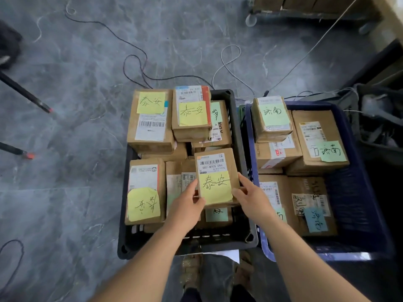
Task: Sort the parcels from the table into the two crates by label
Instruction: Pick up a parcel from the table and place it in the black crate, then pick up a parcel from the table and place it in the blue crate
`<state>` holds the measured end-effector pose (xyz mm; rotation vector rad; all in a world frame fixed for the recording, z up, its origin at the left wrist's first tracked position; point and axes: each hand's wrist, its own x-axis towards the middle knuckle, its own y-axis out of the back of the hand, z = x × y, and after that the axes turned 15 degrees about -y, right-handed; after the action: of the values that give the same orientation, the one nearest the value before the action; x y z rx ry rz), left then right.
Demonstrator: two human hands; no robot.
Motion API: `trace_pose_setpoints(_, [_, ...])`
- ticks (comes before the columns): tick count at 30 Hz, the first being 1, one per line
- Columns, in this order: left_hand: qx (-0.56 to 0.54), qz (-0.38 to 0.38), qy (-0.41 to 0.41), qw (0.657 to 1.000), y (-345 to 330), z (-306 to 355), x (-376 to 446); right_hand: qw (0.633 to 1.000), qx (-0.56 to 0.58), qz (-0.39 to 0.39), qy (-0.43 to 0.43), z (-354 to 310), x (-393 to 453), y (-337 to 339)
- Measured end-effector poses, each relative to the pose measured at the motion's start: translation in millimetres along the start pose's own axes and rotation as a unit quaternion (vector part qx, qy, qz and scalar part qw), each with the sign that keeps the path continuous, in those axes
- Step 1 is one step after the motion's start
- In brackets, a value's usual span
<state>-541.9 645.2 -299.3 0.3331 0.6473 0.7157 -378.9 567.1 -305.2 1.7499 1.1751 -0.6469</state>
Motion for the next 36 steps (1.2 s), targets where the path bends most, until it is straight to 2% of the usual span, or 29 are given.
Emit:
trace_pose_setpoints(6, [0.038,0.0,-0.032,0.999,-4.2,-16.0,34.0,0.986,-0.134,0.102,-0.009,-27.2,23.0,-20.0])
trace_pose_setpoints(11, [0.127,-0.035,-0.052,0.99,-9.0,-25.1,56.7,0.93,-0.334,0.15,-0.044,-38.7,50.1,-30.3])
trace_pose_setpoints(13, [0.157,-0.045,-0.052,0.985,-11.0,-24.2,60.4,0.92,-0.362,0.143,-0.055,-44.4,54.8,-31.9])
trace_pose_setpoints(19, [0.16,-0.069,-0.037,0.984,-6.1,-14.5,56.8,0.919,-0.37,0.118,-0.068,-60.9,42.6,-21.4])
trace_pose_setpoints(25, [0.18,-0.044,-0.066,0.98,28.6,13.6,33.5,0.932,-0.311,0.186,-0.021,-43.4,-14.4,4.8])
trace_pose_setpoints(31, [0.216,-0.061,-0.153,0.962,36.2,59.5,-4.2,0.934,-0.262,0.24,-0.039,-14.3,-87.3,39.2])
trace_pose_setpoints(36, [0.254,-0.115,-0.257,0.925,5.8,119.6,-33.9,0.917,-0.233,0.318,-0.06,6.8,-150.0,60.0])
